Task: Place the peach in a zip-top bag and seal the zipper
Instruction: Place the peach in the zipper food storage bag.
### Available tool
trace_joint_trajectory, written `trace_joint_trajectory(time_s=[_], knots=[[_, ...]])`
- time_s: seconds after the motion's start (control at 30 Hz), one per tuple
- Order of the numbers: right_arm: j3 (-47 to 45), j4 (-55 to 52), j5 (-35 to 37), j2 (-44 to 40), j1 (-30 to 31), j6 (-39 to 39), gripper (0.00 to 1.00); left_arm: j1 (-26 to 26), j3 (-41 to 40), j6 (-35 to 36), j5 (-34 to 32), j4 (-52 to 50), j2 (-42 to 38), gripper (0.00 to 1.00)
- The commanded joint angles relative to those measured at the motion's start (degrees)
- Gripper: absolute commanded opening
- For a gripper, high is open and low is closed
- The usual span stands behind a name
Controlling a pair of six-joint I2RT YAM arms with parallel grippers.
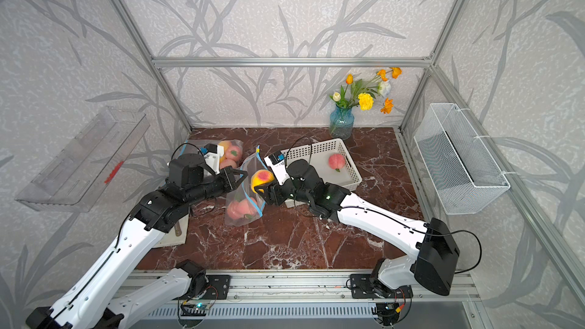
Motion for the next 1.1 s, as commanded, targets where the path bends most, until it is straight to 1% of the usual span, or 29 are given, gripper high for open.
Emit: trace_joint_trajectory(time_s=[0.0,0.1,0.17,0.3,0.37,0.43,0.53,0.8,1.07], knots=[[3.47,-7.14,6.67,-0.19,0.92,-4.09,0.58,0.35,2.24,0.59,-0.39,-1.11,-1.05,0.0],[5.42,-10.56,7.57,0.53,1.05,-4.4,0.59,0.36,2.17,0.17,-0.28,-0.1,-1.39,0.0],[7.3,-12.31,6.0,1.61,1.44,-5.01,0.6,0.34,2.03,-0.17,-0.08,0.62,-1.45,0.0],[12.93,-17.22,6.06,5.62,3.54,-7.38,0.61,0.36,1.86,-0.55,0.23,0.69,-1.13,0.0],[14.54,-17.87,5.23,7.02,3.57,-7.09,0.62,0.34,1.68,-0.68,0.23,0.58,-1.3,0.0],[15.46,-17.55,3.73,7.93,3.57,-6.29,0.65,0.39,1.59,-0.72,0.07,0.52,-1.66,0.0],[16.47,-17.45,3.45,8.29,3.57,-4.81,0.69,0.39,1.51,-0.64,-0.25,0.48,-1.98,0.0],[16.81,-18.08,4.43,6.5,3.57,-3.84,0.81,0.38,1.38,-0.25,-0.64,0.42,-1.88,0.0],[12.3,-15.4,6.63,0.1,3.57,-3.84,0.89,0.39,1.33,-0.11,-0.98,1.16,-2.44,0.0]])
